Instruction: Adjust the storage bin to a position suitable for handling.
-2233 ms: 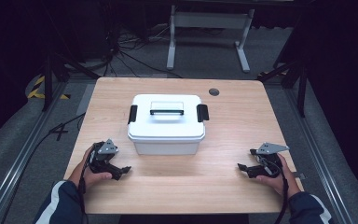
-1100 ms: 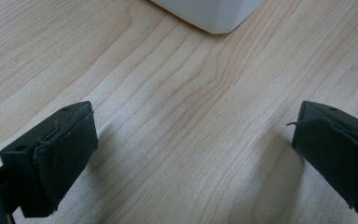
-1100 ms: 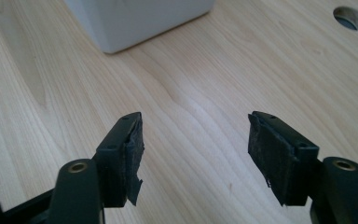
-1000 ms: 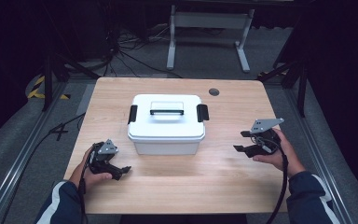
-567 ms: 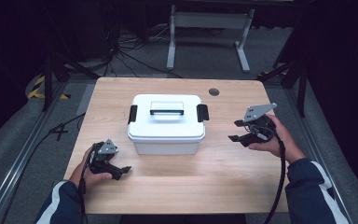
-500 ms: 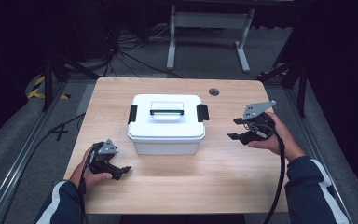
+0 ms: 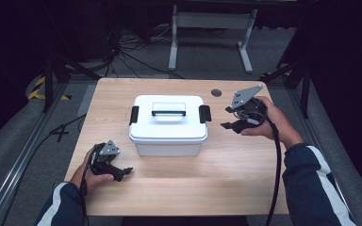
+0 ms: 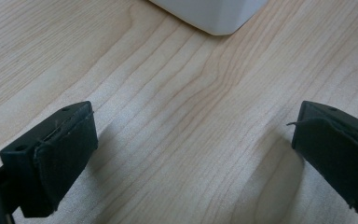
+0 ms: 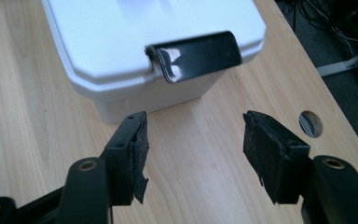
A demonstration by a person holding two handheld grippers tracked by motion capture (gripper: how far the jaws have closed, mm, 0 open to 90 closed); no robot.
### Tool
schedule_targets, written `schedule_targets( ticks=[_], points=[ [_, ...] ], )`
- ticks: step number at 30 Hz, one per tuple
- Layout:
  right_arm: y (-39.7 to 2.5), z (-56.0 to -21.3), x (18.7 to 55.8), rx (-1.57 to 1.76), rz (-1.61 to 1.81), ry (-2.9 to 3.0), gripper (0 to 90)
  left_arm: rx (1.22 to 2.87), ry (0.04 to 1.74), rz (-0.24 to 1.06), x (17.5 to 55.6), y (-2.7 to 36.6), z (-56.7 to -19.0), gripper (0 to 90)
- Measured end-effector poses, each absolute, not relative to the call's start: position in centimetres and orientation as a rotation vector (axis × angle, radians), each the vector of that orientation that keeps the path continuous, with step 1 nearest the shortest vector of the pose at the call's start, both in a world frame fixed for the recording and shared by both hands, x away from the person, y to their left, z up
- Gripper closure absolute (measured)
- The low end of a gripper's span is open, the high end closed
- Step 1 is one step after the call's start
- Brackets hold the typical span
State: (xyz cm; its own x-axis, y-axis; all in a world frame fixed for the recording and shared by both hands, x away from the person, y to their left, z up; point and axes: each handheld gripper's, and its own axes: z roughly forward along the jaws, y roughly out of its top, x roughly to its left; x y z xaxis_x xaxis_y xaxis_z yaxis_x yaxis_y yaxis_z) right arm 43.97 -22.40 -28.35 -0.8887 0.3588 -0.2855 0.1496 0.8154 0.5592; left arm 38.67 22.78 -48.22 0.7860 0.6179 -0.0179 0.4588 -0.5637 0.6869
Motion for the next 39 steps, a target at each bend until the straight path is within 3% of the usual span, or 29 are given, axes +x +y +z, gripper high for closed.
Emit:
schedule_targets(
  ticks=[15,39],
  points=[
    [-16.3,-26.0,45.7,0.211,0.695,2.653,44.3,2.267,0.793,0.303,38.7,22.8,-48.2,0.6],
    [-9.3,-26.7,47.3,0.063,0.565,2.736,53.4,2.273,0.783,0.304,38.7,22.8,-48.2,0.6]
  ],
)
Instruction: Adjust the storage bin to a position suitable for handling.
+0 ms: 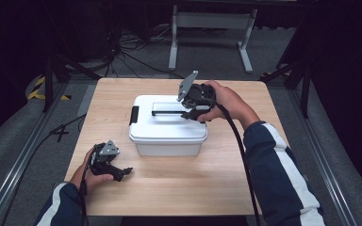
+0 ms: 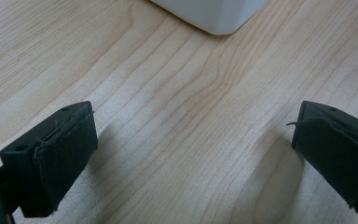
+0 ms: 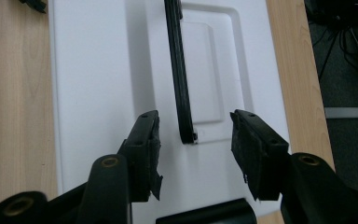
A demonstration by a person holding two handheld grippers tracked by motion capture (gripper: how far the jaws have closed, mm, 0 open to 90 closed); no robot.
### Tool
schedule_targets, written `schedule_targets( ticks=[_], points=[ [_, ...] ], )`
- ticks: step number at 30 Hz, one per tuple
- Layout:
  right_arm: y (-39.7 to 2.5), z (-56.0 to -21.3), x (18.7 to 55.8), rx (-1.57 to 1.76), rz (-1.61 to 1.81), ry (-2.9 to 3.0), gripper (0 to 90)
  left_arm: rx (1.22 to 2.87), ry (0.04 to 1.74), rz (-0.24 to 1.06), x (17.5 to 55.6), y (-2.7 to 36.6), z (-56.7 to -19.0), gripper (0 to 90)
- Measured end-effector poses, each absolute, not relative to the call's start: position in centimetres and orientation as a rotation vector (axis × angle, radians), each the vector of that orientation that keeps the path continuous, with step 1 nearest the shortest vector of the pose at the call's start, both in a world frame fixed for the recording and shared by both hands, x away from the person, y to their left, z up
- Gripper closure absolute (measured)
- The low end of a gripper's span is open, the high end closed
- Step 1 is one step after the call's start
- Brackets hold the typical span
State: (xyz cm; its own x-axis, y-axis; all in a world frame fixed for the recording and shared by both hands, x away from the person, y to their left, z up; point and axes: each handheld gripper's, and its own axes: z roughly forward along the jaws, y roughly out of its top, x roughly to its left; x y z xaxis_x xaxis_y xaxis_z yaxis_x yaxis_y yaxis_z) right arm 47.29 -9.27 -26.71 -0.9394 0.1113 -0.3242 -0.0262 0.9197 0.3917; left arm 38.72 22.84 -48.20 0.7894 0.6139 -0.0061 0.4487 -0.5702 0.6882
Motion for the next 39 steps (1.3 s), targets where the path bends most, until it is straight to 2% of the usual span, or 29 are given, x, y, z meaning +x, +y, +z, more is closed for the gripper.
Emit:
schedule_targets(
  ticks=[12,21,39],
  points=[
    [-7.3,-27.7,47.9,0.024,0.523,2.741,66.5,2.269,0.788,0.301,38.7,22.8,-48.2,0.6],
    [-6.4,-27.7,47.6,-0.045,0.517,2.716,83.5,2.268,0.786,0.298,38.7,22.8,-48.2,0.6],
    [-6.1,-27.1,47.3,-0.086,0.510,2.697,84.9,2.268,0.783,0.303,38.8,22.8,-48.2,0.5]
  ],
)
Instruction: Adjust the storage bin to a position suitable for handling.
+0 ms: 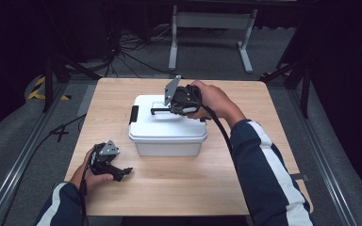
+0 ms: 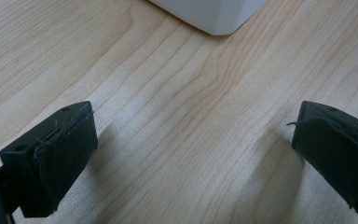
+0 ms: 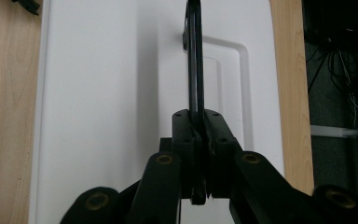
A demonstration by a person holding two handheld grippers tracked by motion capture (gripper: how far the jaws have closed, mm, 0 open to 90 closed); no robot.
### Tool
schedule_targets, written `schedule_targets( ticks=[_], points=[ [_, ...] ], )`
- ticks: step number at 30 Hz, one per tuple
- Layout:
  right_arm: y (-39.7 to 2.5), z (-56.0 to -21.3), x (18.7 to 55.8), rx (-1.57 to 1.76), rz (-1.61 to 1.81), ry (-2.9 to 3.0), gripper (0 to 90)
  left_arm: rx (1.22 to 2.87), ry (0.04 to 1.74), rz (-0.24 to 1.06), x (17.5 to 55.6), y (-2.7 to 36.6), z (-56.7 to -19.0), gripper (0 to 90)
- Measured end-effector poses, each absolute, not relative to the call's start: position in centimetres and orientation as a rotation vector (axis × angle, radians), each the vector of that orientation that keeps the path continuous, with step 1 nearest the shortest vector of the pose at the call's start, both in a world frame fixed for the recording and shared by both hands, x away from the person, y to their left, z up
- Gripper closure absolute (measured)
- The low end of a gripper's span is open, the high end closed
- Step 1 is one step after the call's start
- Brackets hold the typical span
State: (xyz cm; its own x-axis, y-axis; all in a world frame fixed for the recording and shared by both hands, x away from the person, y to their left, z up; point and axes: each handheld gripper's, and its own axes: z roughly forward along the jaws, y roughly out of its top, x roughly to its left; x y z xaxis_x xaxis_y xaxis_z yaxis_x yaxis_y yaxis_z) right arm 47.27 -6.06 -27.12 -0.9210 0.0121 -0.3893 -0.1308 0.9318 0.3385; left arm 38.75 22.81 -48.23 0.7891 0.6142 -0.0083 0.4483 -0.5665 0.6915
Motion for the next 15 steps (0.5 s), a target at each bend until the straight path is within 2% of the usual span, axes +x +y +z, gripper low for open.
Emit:
schedule_targets(
  ticks=[15],
  points=[
    [-6.8,-25.2,46.5,-0.081,0.557,2.656,84.9,2.273,0.782,0.299,38.8,22.8,-48.2,0.6]
  ],
)
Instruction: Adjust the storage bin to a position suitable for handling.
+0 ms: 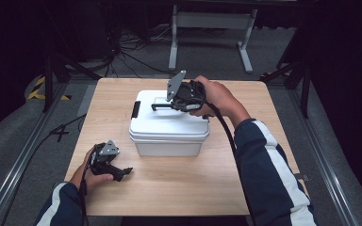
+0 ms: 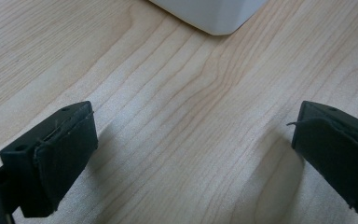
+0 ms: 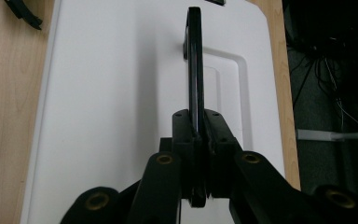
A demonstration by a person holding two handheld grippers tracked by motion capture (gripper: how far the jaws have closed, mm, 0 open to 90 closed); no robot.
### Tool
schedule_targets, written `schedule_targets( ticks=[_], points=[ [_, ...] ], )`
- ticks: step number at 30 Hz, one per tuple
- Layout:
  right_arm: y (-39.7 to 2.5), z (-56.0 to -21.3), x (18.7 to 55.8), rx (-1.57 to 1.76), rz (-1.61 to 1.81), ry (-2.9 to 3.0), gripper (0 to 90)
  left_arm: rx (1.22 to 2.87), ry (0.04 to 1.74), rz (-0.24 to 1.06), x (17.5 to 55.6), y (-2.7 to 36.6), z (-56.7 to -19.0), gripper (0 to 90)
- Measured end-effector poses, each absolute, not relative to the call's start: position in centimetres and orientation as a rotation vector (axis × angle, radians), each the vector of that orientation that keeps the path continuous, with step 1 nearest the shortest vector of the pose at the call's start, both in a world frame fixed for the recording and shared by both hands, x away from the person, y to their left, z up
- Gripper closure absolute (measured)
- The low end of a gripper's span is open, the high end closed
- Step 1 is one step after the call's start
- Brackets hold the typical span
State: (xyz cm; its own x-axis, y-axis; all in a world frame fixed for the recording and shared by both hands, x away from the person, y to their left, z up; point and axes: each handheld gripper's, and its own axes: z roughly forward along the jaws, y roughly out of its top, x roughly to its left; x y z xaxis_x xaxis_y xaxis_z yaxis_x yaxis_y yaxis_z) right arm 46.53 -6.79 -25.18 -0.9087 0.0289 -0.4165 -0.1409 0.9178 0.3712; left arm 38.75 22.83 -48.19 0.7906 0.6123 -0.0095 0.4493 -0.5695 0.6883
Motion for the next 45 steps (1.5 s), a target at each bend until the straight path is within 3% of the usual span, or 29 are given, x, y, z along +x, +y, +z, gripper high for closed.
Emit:
schedule_targets(
  ticks=[45],
  points=[
    [-19.7,-22.8,43.2,0.081,0.668,2.554,84.8,2.268,0.789,0.300,38.7,22.8,-48.2,0.5]
  ],
)
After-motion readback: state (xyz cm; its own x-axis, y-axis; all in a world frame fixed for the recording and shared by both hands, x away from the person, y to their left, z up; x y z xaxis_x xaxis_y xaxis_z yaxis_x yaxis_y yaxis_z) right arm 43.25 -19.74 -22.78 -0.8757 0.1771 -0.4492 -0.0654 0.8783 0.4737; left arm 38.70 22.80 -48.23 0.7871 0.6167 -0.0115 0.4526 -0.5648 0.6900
